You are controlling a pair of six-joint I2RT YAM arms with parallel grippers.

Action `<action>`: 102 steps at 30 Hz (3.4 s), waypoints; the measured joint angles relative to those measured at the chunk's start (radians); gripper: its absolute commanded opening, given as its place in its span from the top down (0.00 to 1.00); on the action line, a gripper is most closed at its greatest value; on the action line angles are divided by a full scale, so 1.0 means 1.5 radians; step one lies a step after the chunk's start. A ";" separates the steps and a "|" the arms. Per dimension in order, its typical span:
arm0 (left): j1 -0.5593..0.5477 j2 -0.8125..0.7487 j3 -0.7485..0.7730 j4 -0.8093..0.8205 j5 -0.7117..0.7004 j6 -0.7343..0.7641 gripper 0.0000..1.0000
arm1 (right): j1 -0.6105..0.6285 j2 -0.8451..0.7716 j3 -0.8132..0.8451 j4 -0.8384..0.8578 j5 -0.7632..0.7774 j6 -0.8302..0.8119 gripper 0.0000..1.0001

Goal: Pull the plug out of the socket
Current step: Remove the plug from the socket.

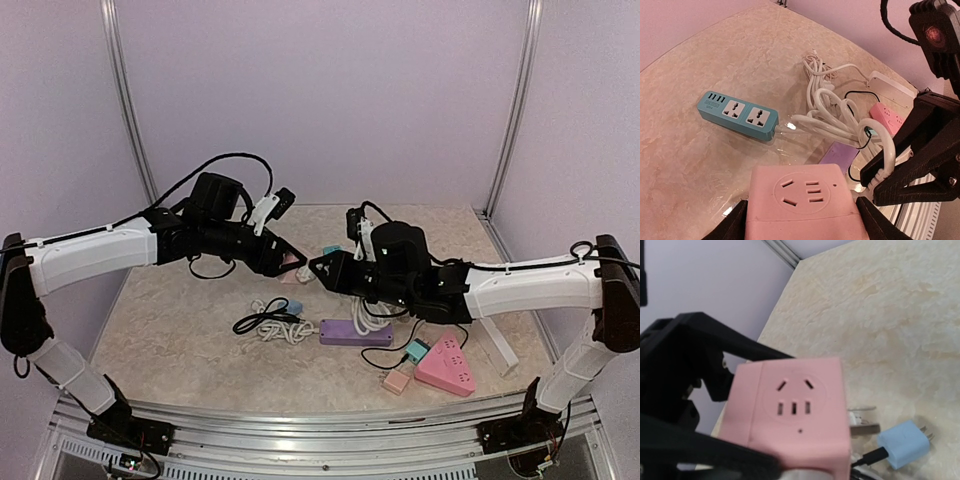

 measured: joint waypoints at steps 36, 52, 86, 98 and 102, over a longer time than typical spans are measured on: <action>0.087 0.014 0.007 -0.072 0.052 -0.061 1.00 | -0.057 -0.017 0.004 -0.028 -0.081 -0.057 0.44; 0.054 0.015 0.006 -0.116 -0.041 -0.060 1.00 | -0.030 0.045 0.040 -0.045 -0.178 -0.024 0.44; 0.017 0.013 0.006 -0.117 -0.108 -0.028 1.00 | -0.044 0.167 0.087 0.011 -0.261 0.094 0.95; -0.004 0.013 0.006 -0.109 -0.126 0.001 1.00 | -0.057 0.159 0.037 0.088 -0.289 0.117 1.00; -0.035 0.013 0.007 -0.095 -0.167 0.026 1.00 | -0.074 0.145 0.012 0.103 -0.327 0.112 1.00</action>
